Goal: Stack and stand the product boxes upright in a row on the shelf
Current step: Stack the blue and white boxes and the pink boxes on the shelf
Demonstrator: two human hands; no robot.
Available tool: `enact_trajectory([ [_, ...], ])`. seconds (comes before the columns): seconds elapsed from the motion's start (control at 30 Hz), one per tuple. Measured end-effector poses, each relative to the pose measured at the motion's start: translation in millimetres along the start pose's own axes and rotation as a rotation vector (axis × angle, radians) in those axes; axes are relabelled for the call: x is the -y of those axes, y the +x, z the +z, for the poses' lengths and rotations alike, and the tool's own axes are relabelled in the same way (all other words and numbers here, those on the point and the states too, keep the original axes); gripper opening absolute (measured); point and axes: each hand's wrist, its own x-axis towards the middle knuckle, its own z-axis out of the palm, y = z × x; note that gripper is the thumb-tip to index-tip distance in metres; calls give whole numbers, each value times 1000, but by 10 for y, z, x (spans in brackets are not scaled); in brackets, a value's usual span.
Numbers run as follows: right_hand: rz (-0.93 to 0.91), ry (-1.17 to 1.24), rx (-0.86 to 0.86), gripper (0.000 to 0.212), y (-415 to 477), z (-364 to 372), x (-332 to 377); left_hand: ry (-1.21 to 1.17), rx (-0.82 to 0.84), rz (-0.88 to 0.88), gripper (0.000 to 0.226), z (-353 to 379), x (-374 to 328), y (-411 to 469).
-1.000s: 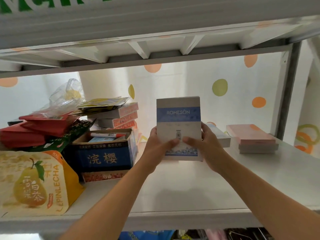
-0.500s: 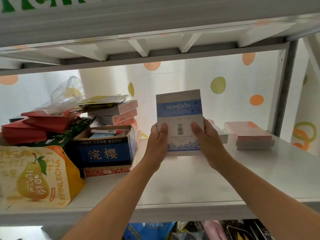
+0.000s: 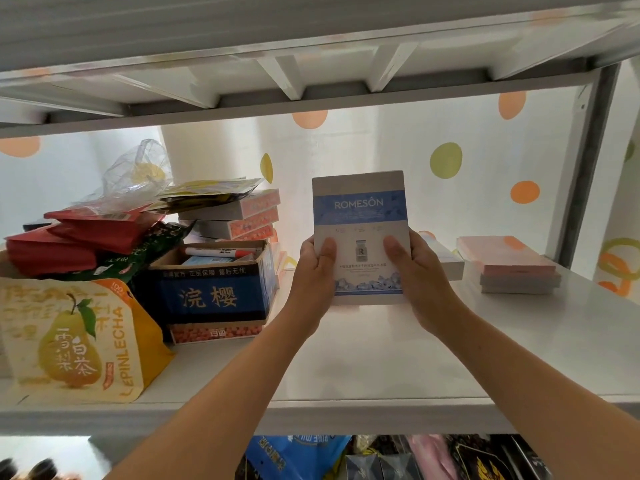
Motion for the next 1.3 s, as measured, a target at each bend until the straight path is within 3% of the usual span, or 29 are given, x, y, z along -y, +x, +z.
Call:
enact_trajectory([
  [0.23, 245, -22, 53, 20, -265, 132, -214, 127, -36, -209, 24, -213, 190, -251],
  [0.5, 496, -20, 52, 22, -418, 319, -394, 141, -30, -406, 39, -348, 303, -365],
  [0.63, 539, -66, 48, 21, -437, 347, -406, 243, -19, -416, 39, -409, 360, -394],
  [0.77, 519, -204, 89, 60, -393, 398, -485, 489, 38, -436, 46, -431, 414, -342],
  [0.93, 539, -189, 65, 68, -340, 424, -538, 615, 89, -454, 42, -440, 432, -294],
  [1.07, 562, -157, 52, 69, -344, 445, -511, 634, 102, -457, 42, -447, 425, -285],
  [1.13, 576, -108, 40, 54, -343, 423, -454, 682, 116, -427, 42, -451, 401, -257],
  [1.2, 574, -63, 11, 35, -289, 401, -339, 672, 129, -320, 44, -417, 333, -168],
  [1.3, 467, -78, -104, 41, -6, 397, -199, 626, 175, -185, 38, -259, 181, 127],
])
